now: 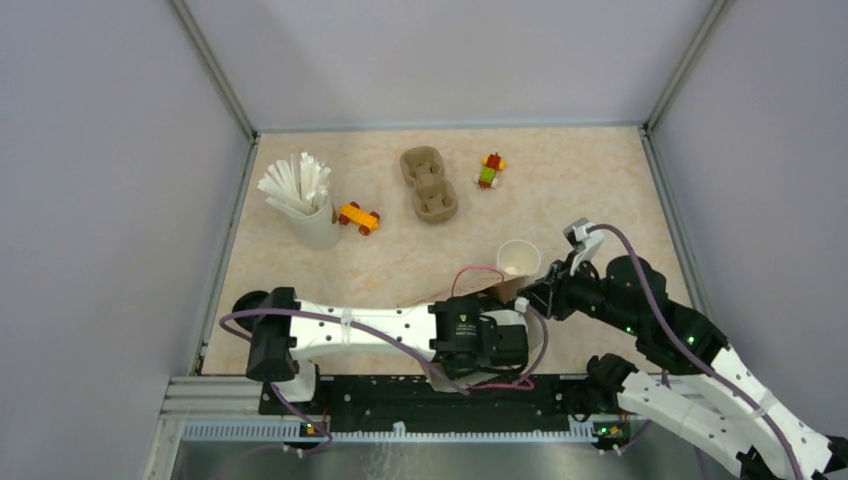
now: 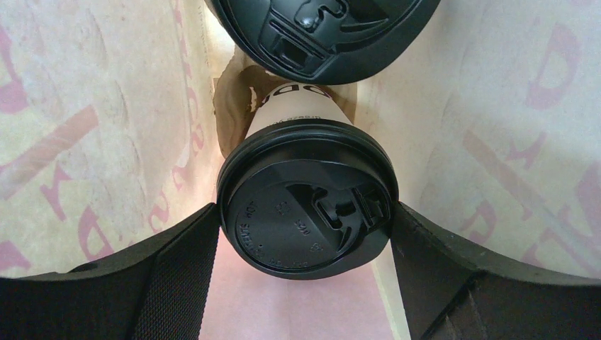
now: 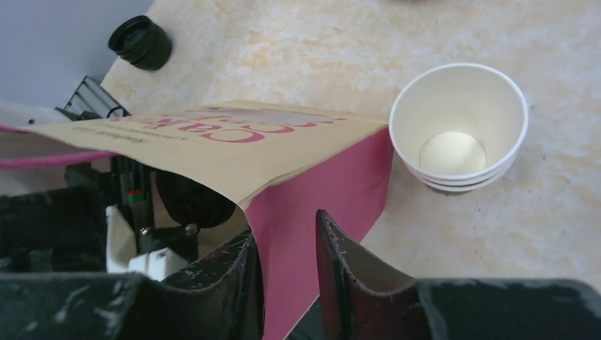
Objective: Pack the takeout coffee
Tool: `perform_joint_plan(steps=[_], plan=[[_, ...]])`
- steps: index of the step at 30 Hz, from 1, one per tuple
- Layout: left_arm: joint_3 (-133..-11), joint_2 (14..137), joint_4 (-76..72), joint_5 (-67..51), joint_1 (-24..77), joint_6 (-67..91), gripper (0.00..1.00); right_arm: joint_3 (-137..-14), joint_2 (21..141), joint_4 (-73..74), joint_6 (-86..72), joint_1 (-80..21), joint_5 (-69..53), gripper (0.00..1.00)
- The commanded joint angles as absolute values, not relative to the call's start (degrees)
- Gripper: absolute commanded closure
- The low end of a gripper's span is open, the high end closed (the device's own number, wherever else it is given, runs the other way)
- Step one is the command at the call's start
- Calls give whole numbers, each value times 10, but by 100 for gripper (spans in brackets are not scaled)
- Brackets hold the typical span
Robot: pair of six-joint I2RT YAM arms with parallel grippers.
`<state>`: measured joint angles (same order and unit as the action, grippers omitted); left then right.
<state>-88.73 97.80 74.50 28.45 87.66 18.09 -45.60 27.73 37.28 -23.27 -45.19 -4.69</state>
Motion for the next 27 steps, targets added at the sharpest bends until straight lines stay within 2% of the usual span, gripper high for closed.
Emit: perform_joint_plan(steps=[1,5,12,20,27], plan=[[-891,965,730,308,878,185,69,-527,326,431,-270,-446,17,69],[-886,958,728,317,878,174,69,-549,356,434,-269,-446,9,69],[-862,936,726,365,857,134,69,-514,387,324,-268,-446,6,100],[-831,894,671,369,796,61,69,-443,405,127,-246,-447,-16,100],[-796,862,642,354,769,31,69,-428,412,98,-212,-447,-18,100]])
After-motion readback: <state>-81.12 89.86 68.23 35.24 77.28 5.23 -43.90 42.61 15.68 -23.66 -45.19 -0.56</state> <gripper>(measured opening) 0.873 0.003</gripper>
